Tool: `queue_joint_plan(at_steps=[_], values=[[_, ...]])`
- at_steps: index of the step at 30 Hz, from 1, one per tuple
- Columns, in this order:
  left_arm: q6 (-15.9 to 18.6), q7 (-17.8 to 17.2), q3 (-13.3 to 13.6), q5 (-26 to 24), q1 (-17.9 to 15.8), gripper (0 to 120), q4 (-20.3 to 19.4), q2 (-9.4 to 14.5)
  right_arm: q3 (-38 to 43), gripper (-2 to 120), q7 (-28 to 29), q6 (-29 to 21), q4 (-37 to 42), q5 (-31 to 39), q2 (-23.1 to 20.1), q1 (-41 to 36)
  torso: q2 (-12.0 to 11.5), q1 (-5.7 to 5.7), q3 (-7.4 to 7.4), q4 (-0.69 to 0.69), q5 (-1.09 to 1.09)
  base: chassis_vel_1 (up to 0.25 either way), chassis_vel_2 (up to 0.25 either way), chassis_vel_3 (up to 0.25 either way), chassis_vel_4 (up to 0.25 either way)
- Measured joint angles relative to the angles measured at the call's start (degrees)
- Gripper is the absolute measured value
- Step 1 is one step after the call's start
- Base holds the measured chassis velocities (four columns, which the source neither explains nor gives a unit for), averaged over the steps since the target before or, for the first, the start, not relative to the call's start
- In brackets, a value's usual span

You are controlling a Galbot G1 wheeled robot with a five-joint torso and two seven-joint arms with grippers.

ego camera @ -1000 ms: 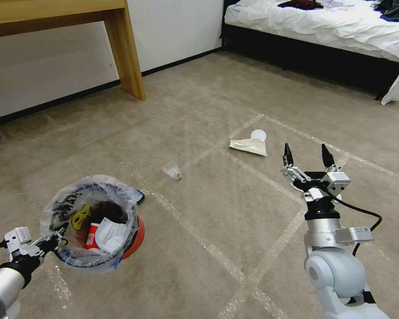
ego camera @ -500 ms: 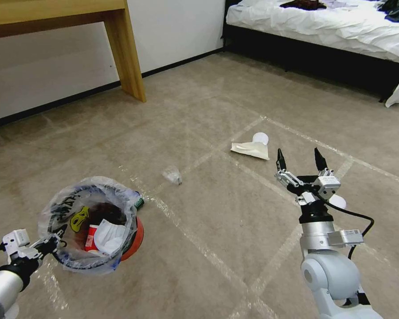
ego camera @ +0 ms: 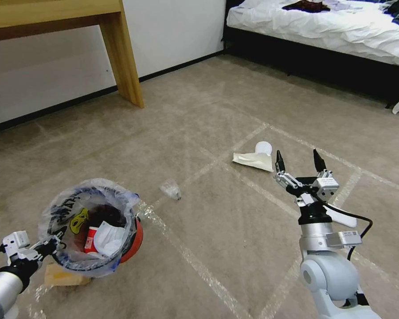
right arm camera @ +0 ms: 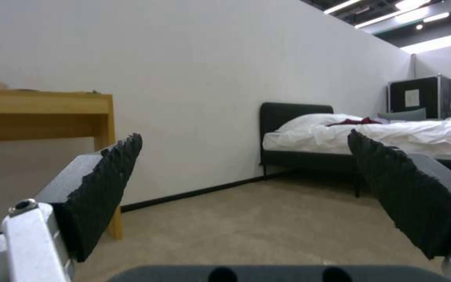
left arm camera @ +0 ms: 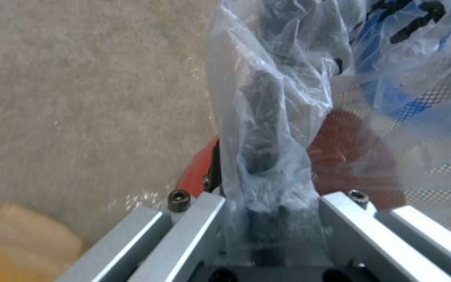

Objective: Pick up the trash bin and place the garbage on the floor into it.

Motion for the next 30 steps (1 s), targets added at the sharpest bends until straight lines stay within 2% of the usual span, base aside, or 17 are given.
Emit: queue_joint_plan(at_steps=[8,30], values=[[-0.03,-0.01,0.07,-0.02,-0.38,1,-0.07,-0.17,-0.87,100,-0.62,0.72,-0.87,-0.92,-0.13,-0.28,0.00,0.01,0.00,0.02,0.00,-0.097,0.106,0.099,-0.112],[-0.11,-0.13,0.03,-0.03,-0.76,1,0.91,-0.15,-2.16,100,-0.63,0.99,-2.36,-1.21,0.38,0.12,0.01,0.00,-0.01,0.01,0.01,0.000,0.000,0.000,0.000]])
